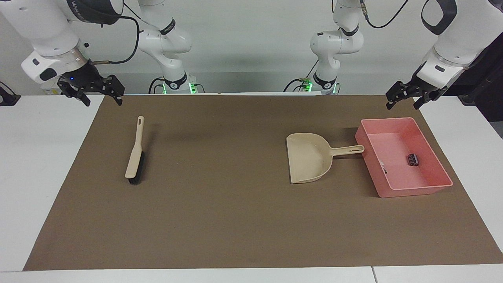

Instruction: Clean e-waste and dump in bin

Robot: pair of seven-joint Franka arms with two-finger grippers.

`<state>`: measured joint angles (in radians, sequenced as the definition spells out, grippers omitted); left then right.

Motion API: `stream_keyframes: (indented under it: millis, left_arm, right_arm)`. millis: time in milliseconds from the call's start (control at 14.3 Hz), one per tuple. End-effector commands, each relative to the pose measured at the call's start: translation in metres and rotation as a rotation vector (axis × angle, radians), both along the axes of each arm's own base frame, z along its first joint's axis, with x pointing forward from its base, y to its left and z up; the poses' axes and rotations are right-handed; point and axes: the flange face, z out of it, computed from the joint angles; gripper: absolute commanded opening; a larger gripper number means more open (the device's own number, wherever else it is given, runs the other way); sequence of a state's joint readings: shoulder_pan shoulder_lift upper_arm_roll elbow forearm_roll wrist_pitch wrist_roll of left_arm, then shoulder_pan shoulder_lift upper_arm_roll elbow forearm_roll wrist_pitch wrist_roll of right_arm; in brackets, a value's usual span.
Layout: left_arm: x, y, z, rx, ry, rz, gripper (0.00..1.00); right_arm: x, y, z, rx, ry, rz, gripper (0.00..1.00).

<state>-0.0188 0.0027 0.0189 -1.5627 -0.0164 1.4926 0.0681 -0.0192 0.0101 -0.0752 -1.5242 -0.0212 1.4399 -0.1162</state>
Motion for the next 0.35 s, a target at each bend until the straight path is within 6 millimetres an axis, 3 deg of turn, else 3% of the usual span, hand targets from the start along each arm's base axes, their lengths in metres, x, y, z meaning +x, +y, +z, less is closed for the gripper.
stream_keyframes:
  millis: [0,279]
  left_arm:
    - [0.0021,-0.0022,0.0048,-0.01,0.004,0.012,0.98]
    - [0.0019,-0.0047,0.0039,-0.002,0.007,0.005,0.98]
  right_arm:
    - [-0.005,0.0025,0.0012,0.016,-0.004,-0.013,1.0]
    - [-0.0051,0.0017,0.0012,0.016,-0.004,-0.013,1.0]
